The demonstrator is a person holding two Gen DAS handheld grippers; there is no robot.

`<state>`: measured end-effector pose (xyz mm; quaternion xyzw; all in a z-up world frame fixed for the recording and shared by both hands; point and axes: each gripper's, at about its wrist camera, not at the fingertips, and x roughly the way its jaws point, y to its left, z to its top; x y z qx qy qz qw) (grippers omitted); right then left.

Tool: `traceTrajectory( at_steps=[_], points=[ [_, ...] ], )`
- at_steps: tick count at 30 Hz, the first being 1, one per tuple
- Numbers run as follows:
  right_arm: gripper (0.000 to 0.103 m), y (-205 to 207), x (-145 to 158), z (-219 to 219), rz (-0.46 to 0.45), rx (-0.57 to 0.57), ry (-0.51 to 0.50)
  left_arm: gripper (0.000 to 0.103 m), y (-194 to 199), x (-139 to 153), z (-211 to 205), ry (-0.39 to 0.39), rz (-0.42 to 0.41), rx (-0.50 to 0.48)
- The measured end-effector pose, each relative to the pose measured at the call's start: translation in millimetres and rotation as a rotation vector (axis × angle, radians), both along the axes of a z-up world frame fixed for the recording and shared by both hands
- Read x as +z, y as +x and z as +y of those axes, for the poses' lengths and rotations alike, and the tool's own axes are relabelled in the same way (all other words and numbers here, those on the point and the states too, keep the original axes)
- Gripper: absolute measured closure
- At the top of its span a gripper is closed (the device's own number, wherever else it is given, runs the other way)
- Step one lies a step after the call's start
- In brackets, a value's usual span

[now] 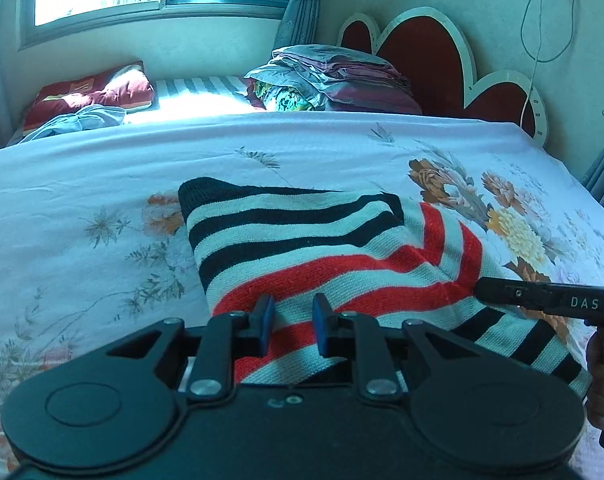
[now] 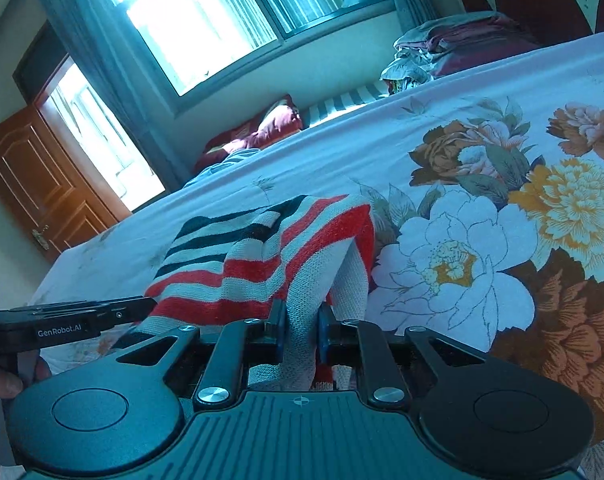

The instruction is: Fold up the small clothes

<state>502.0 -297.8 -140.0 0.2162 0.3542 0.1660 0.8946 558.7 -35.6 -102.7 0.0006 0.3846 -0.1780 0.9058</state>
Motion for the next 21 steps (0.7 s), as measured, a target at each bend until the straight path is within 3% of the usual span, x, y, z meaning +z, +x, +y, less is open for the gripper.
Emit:
traceTrajectory(
  at_steps=[4,6,9,11,15,21],
  points=[
    [0.088,10.0,1.4,1.3,-0.022,0.011,-0.016,0.083,6.2,-2.9,-1.2,0.043,0.011,0.002],
    [0.087,18.0,-10.2,2.4,0.027,0.02,-0.052,0.083,8.7,-6.0,-5.8,0.068,0.023,-0.017],
    [0.087,20.9,-9.9,-10.1,0.073,0.003,0.017,0.083,11.0,-5.4,-12.8,0.111,0.026,-0.044],
    [0.087,11.4,6.7,-16.9,0.049,-0.029,0.026,0.086,5.5,2.5,-11.2,0.101,0.016,-0.044],
    [0.087,-17.2,36.0,-22.5,0.029,0.008,0.042,0.086,-25.2,19.1,-5.8,0.043,-0.018,-0.051],
    [0.087,-52.8,37.2,-23.4,0.108,0.014,0.093,0.084,-62.5,18.2,-6.6,0.039,-0.024,-0.037]
  ],
)
